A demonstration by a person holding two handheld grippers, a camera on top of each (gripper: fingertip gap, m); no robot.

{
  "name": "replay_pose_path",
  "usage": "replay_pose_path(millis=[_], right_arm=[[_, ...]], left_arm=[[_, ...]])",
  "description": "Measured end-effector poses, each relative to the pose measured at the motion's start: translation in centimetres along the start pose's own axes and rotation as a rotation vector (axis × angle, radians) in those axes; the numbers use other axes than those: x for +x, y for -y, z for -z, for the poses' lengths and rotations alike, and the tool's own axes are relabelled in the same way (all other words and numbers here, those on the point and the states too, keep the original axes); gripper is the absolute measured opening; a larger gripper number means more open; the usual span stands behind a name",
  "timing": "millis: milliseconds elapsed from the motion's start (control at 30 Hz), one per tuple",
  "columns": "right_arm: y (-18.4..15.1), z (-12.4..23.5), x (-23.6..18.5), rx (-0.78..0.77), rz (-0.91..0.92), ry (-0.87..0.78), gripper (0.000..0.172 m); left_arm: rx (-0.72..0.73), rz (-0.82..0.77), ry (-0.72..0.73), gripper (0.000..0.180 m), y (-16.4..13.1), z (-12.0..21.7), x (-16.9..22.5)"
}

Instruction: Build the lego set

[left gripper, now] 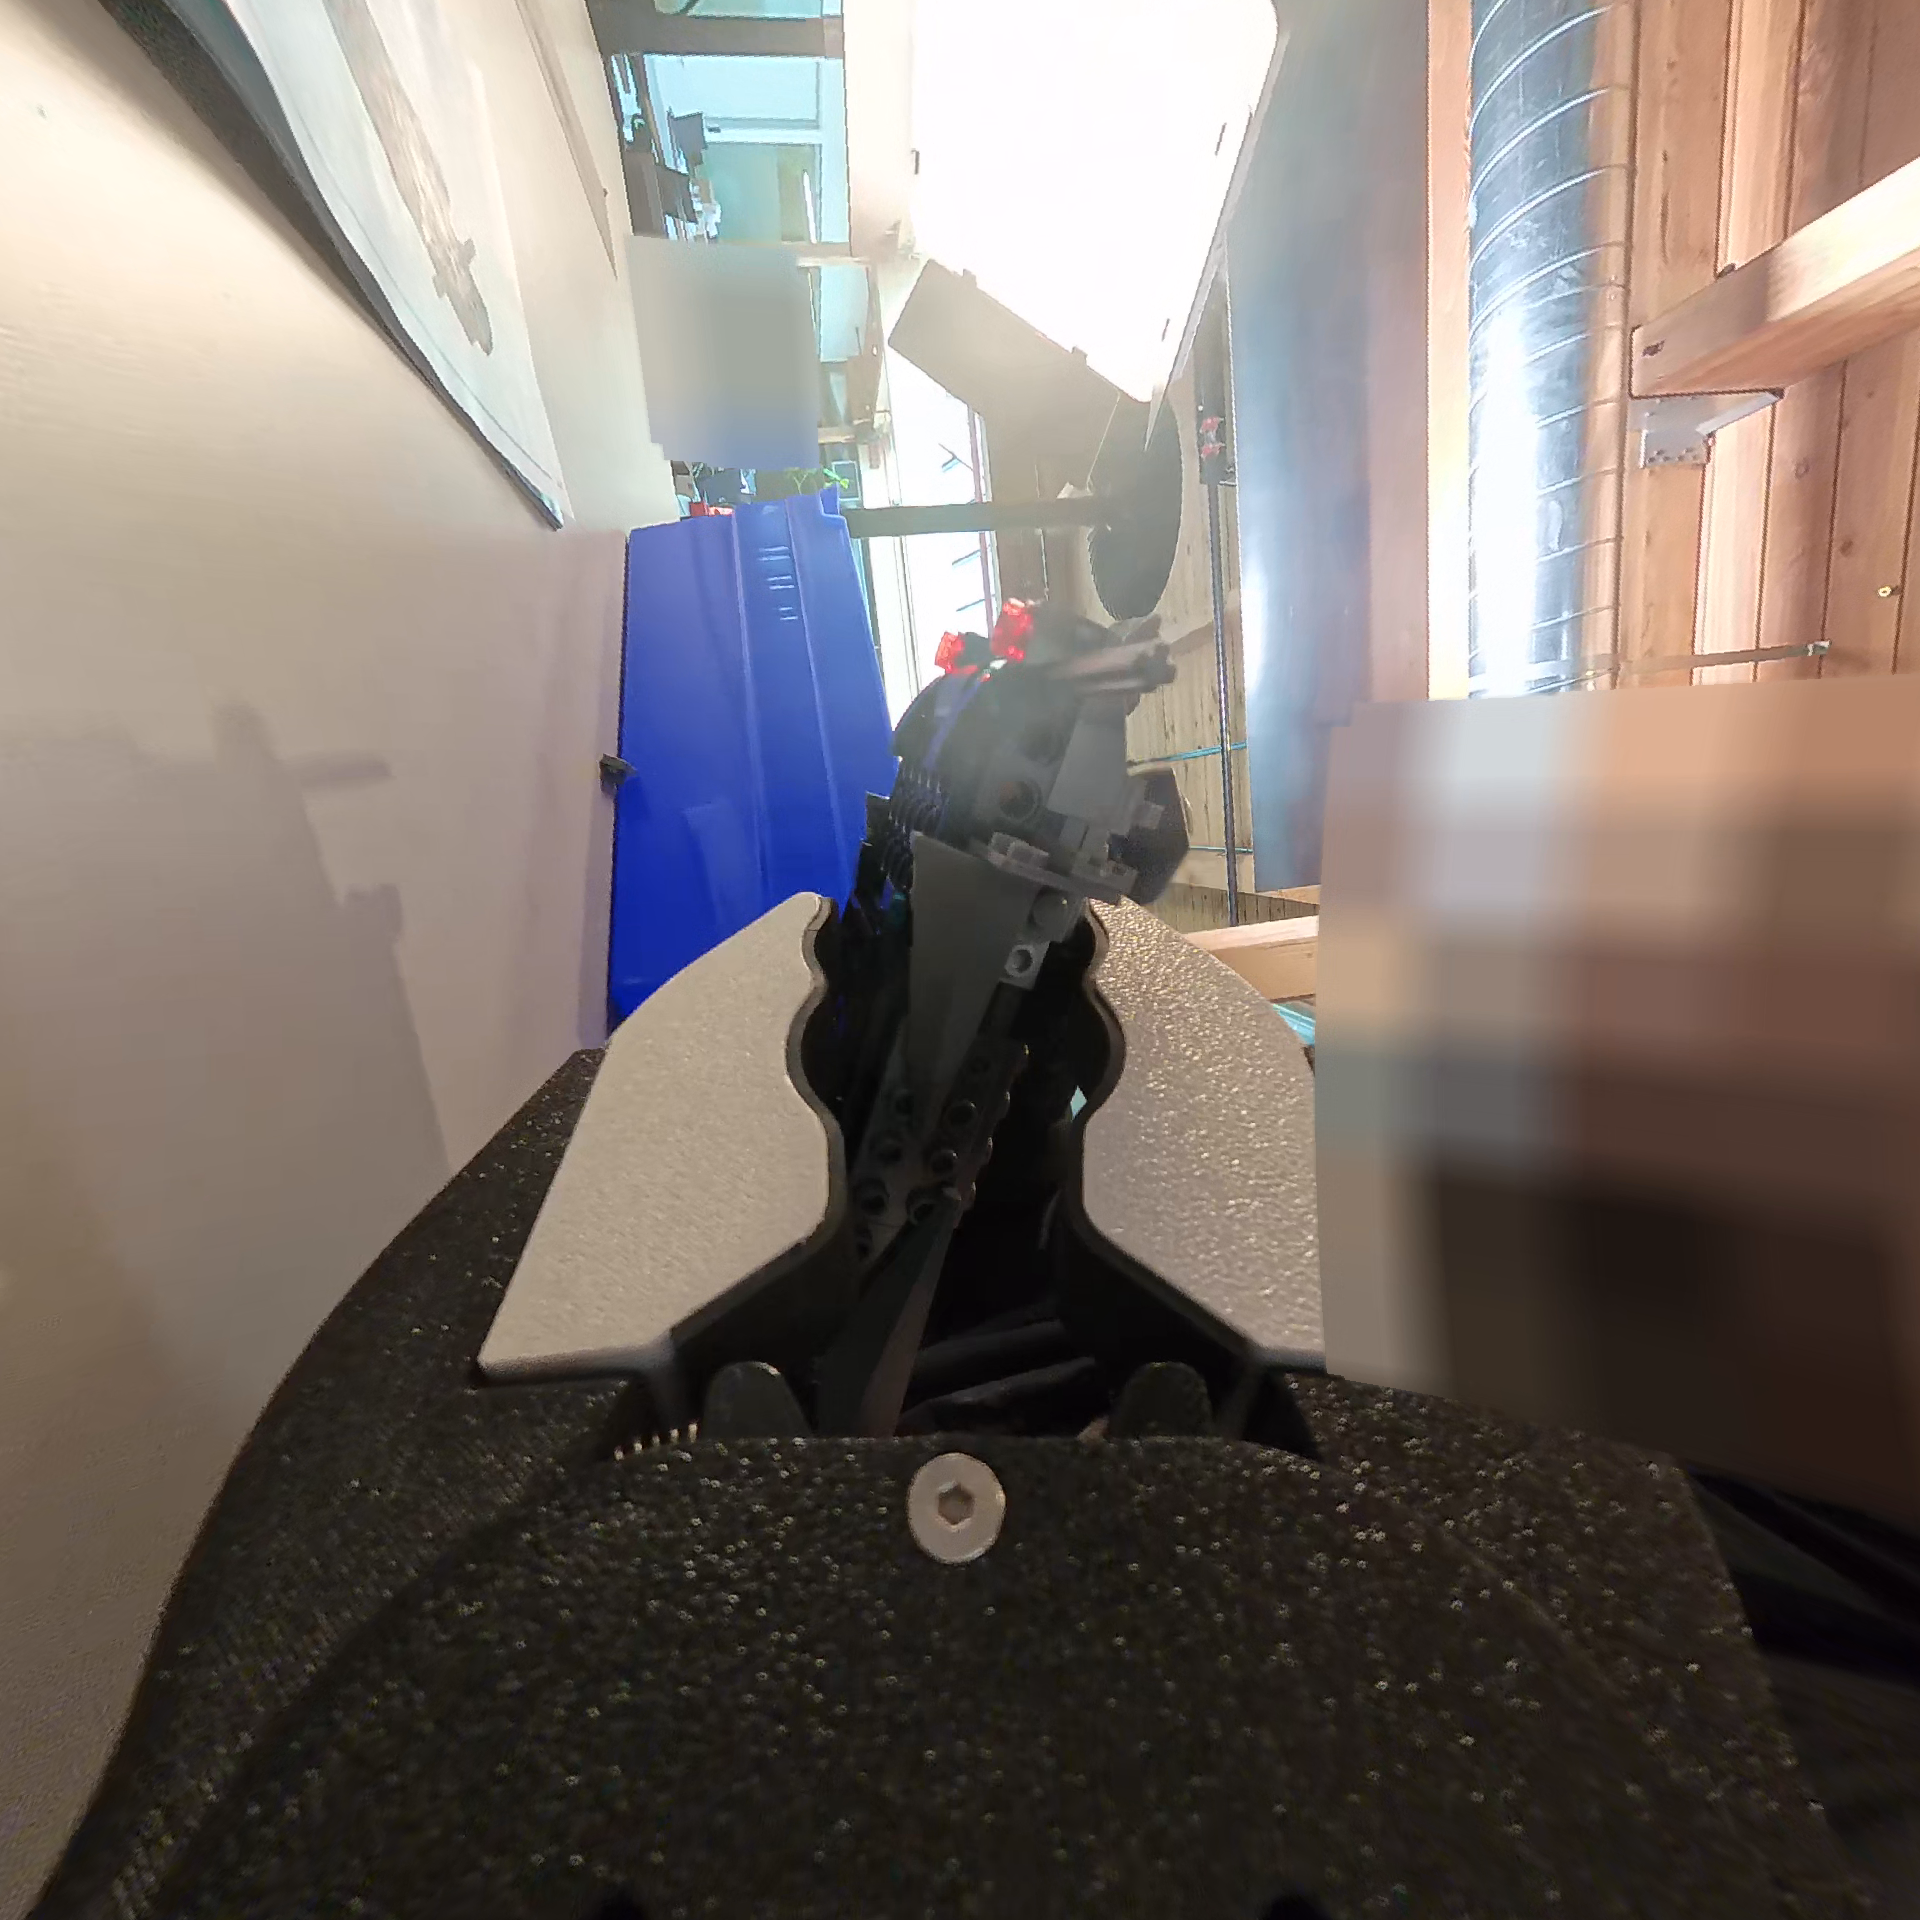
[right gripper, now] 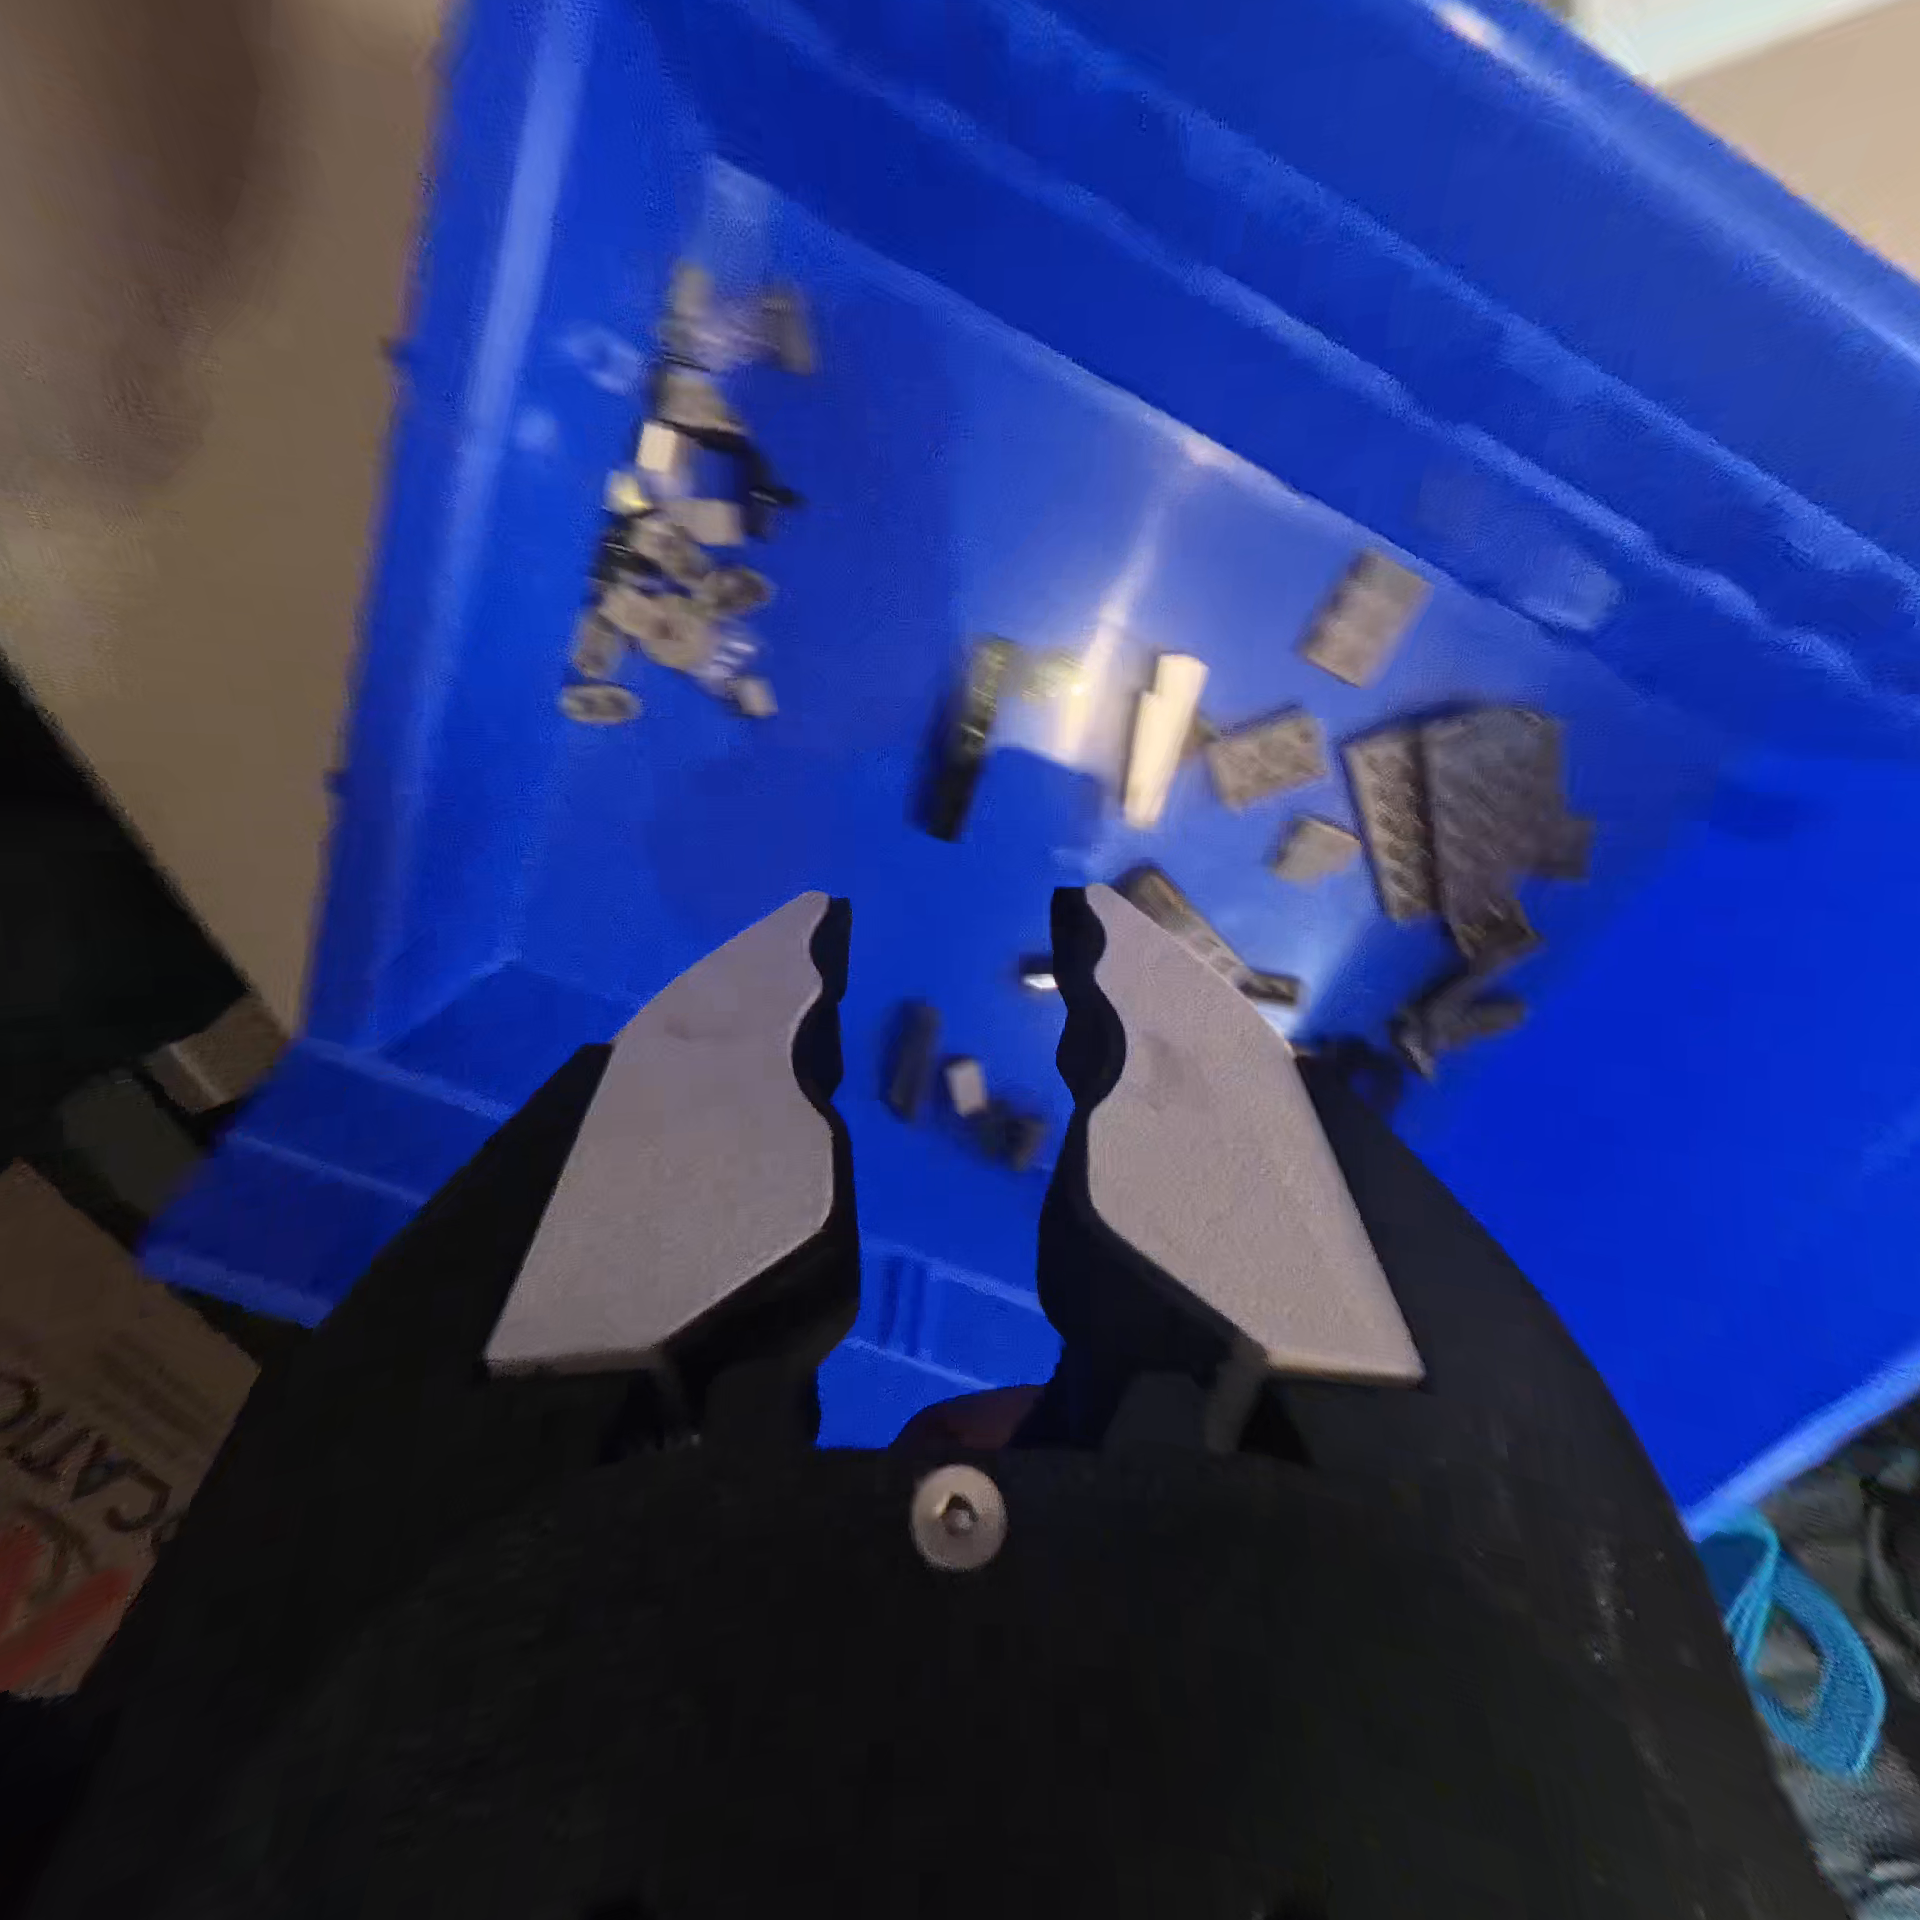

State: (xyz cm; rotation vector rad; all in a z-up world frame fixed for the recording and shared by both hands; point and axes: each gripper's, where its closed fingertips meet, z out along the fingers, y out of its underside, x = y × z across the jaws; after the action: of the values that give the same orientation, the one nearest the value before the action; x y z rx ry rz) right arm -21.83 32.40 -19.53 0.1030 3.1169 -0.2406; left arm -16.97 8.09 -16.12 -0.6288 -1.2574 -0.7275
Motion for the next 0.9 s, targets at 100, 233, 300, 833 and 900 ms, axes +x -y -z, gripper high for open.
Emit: replay_pose_path(millis=[100,233,300,833,900], right_arm=[[-2.0,0.1,4.6,0.011,-0.083,-0.045,0.032],[-3.2,-1.4,7.1,-0.036,-0.065,-0.049,0.032],[-3.1,-2.3,7.3,-0.056,-0.035,-0.033,0.033],[-1.1,-5.7,11.5,-0.072,0.05,-0.09,0.039],[-1.1,-5.6,11.6,-0.083,0.035,-0.095,0.032]], left_arm=[[0.013,0.003,0.004,0.043,0.1,0.3,-0.1],[0.01,0.003,0.006,0.043,-0.2,0.2,-0.2],[0.008,0.003,0.005,0.043,-0.2,0.1,-0.1],[0.031,-0.008,0.01,0.043,-0.1,0.4,0.1],[0.032,-0.009,0.011,0.043,-0.1,0.5,0.1]])
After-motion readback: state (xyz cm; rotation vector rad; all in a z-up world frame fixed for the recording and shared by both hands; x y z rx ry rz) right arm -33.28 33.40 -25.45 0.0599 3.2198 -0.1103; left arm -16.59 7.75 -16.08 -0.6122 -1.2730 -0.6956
